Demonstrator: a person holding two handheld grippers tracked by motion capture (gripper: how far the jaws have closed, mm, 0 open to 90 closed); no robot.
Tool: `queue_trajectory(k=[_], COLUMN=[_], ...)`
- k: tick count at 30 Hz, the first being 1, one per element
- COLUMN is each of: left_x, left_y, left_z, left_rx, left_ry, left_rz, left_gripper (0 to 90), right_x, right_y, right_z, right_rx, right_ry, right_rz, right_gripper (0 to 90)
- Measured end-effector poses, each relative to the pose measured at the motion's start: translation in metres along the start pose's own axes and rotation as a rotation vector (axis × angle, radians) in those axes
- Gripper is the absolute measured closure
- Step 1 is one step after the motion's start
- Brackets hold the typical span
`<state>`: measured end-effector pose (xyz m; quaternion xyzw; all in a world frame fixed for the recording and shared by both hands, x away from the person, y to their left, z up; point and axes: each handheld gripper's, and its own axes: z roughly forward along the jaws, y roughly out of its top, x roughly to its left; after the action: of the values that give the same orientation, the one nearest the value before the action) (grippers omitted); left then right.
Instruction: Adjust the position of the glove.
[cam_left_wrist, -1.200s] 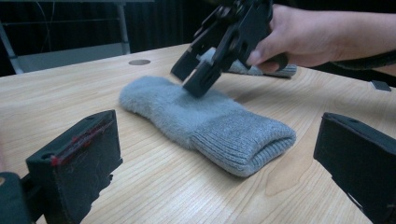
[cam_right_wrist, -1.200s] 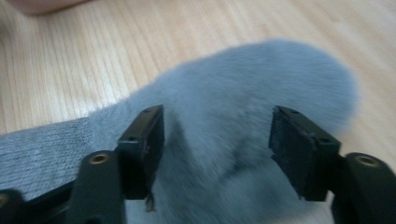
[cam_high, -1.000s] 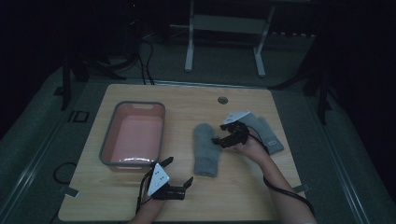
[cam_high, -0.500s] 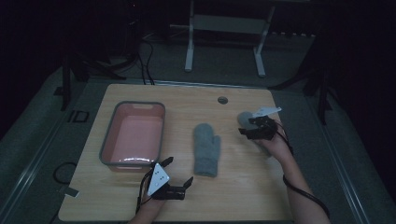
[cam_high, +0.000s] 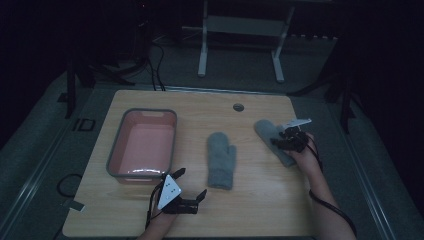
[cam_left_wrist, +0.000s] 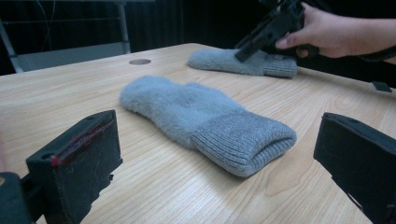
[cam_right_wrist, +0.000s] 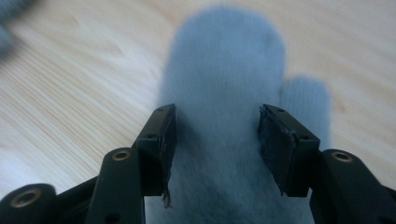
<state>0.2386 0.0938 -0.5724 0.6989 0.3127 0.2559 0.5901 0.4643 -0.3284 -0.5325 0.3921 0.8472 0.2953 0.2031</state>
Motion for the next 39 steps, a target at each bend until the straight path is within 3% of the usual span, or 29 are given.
queue_trajectory(k=[6, 8, 14, 19, 25, 28, 31, 33, 39], left_x=[0.000, 0.000, 0.000, 0.000, -0.001, -0.001, -0.001, -0.001, -0.001], left_y=[0.000, 0.000, 0.000, 0.000, 0.000, 0.000, 0.000, 0.000, 0.000], left_z=[0.000, 0.000, 0.000, 0.000, 0.000, 0.000, 0.000, 0.000, 0.000], left_rx=[0.000, 0.000, 0.000, 0.000, 0.000, -0.001, -0.002, -0.001, -0.001], left_ry=[0.000, 0.000, 0.001, 0.002, 0.003, 0.003, 0.003, 0.003, 0.004], left_rz=[0.002, 0.001, 0.001, 0.001, 0.005, 0.004, 0.003, 0.005, 0.005], left_gripper=[1.0, 1.0, 1.0, 1.0, 1.0, 1.0, 1.0, 0.9, 1.0], right_x=[-0.001, -0.001, 0.004, 0.017, 0.042, 0.056, 0.062, 0.066, 0.081], right_y=[-0.010, -0.010, -0.008, -0.008, -0.010, -0.015, -0.021, -0.025, -0.037], right_z=[0.006, 0.005, -0.001, -0.017, -0.042, -0.051, -0.056, -0.060, -0.073], right_rx=[-0.006, -0.002, -0.008, -0.070, -0.139, -0.135, -0.124, -0.115, -0.118], right_ry=[-0.011, -0.023, -0.050, -0.106, -0.184, -0.229, -0.243, -0.271, -0.284], right_rz=[0.006, 0.007, 0.091, 0.179, 0.290, 0.329, 0.371, 0.376, 0.410], right_gripper=[56.9, 65.2, 79.3, 80.5, 80.4, 80.4, 80.3, 80.3, 80.2])
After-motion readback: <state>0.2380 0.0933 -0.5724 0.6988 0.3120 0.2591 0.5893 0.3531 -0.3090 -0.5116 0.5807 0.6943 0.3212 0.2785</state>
